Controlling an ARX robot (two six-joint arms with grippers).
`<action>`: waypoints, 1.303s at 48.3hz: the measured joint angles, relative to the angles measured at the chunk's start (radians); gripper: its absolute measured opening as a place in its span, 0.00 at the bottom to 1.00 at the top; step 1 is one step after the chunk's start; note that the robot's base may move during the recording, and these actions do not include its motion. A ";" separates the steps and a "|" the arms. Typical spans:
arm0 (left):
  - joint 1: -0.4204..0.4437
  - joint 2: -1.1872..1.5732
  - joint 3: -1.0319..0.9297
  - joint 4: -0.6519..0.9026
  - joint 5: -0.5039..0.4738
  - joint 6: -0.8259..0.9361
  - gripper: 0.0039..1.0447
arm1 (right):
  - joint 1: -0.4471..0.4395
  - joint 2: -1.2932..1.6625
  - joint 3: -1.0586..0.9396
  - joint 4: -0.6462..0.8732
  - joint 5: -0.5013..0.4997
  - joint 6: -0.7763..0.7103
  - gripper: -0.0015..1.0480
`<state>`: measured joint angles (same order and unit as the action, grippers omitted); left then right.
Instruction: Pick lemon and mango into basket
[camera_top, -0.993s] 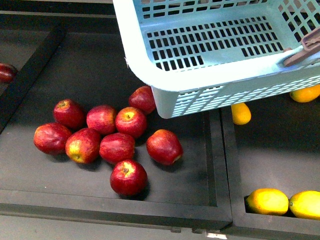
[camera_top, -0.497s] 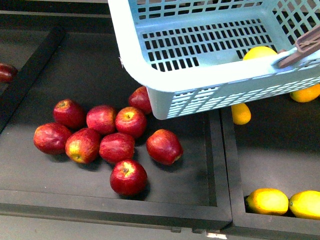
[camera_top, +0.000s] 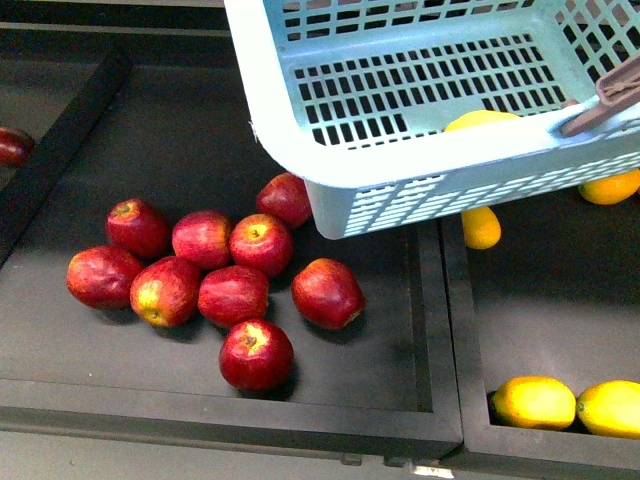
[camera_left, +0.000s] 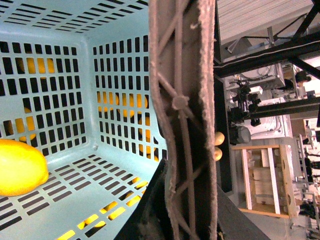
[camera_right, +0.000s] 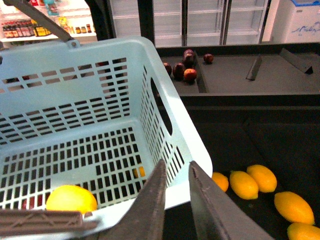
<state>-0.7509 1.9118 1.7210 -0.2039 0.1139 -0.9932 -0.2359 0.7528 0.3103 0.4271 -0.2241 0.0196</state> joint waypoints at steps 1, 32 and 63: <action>0.000 0.000 0.000 0.000 -0.003 0.001 0.06 | 0.008 -0.012 -0.012 0.002 0.007 -0.002 0.13; 0.000 0.000 0.000 0.000 0.005 0.002 0.06 | 0.227 -0.272 -0.219 -0.044 0.213 -0.014 0.02; -0.005 0.000 0.000 0.000 0.000 0.003 0.06 | 0.233 -0.316 -0.239 -0.063 0.228 -0.015 0.85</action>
<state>-0.7555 1.9121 1.7210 -0.2039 0.1135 -0.9901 -0.0032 0.4370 0.0715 0.3637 0.0040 0.0048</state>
